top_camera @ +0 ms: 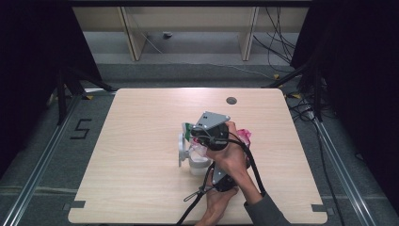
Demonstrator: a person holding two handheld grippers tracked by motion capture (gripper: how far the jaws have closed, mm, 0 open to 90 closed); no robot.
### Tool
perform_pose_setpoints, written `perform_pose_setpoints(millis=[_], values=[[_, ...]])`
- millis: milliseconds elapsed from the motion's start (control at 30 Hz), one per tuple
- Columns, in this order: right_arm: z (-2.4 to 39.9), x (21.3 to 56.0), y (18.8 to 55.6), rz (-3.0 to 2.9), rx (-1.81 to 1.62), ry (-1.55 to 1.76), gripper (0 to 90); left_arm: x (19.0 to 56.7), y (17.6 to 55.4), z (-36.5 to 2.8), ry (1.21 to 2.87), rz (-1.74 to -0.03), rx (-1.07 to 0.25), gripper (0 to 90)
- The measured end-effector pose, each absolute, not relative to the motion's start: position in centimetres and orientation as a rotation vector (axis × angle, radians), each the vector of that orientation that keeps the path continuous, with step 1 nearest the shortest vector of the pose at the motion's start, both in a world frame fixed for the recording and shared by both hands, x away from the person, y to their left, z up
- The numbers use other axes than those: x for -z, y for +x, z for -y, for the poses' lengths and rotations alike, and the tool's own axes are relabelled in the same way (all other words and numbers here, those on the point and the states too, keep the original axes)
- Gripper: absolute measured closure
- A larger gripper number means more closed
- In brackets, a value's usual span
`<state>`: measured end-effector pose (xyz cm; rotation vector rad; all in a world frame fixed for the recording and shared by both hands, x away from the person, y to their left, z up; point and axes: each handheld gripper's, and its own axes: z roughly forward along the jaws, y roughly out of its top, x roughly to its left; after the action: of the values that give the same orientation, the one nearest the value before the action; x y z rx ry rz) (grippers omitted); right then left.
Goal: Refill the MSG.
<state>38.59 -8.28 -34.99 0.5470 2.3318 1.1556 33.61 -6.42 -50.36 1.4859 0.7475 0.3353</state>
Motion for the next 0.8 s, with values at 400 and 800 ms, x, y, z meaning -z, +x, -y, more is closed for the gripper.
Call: perform_pose_setpoints(millis=[400, 800], values=[[8.4, 35.0, 38.7, -2.331, -1.154, 0.536, 90.0, 50.4, 33.6, 6.5, 1.482, -0.75, -0.337, 76.6], [8.2, 35.0, 38.7, -2.335, -1.149, 0.533, 90.0, 50.2, 33.4, 7.4, 1.341, -0.796, -0.278, 76.7]])
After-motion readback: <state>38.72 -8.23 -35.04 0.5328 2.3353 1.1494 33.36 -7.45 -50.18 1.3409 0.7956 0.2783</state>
